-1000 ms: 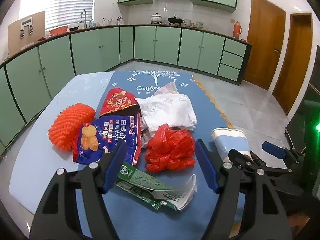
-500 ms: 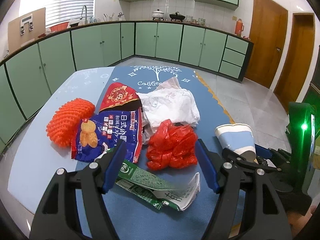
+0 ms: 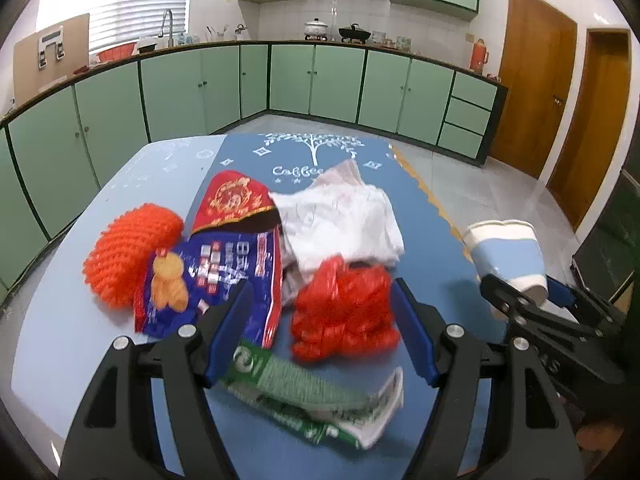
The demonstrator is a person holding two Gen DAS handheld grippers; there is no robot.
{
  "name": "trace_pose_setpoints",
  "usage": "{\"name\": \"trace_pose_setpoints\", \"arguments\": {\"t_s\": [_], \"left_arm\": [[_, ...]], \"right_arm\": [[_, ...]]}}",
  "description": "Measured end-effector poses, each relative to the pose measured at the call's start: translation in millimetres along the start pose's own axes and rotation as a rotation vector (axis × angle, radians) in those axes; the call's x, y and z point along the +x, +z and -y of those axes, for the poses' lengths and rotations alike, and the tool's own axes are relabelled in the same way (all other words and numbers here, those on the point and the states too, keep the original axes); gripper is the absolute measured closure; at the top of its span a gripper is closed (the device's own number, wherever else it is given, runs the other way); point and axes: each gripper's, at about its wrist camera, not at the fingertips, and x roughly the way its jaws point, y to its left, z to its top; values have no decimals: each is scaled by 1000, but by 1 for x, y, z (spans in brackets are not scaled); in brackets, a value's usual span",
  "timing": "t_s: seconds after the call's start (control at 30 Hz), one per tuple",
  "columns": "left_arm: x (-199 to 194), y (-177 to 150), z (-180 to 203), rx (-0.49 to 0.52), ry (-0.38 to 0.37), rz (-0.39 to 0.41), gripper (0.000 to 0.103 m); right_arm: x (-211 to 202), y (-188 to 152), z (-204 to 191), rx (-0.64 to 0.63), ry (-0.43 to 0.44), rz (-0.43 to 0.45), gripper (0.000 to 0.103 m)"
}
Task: Collect trash
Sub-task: 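Grasp the blue-white paper cup with the right gripper, then grasp the white tissue with the left gripper while the right gripper holds the cup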
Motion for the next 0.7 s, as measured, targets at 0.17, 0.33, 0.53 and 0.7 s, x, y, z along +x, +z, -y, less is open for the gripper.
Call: {"name": "trace_pose_setpoints", "arguments": {"t_s": [0.17,0.33,0.53,0.7], "left_arm": [[20,20,4,0,-13,3,34],[47,37,13,8,-16,-2,34],[77,44,20,15,-3,-46,36],[90,43,20,12,-8,-93,66]], "right_arm": [[3,9,6,18,-9,15,38],[4,14,9,24,-15,33,38],[8,17,19,49,-30,34,38],[15,17,22,62,-33,22,38]]}}
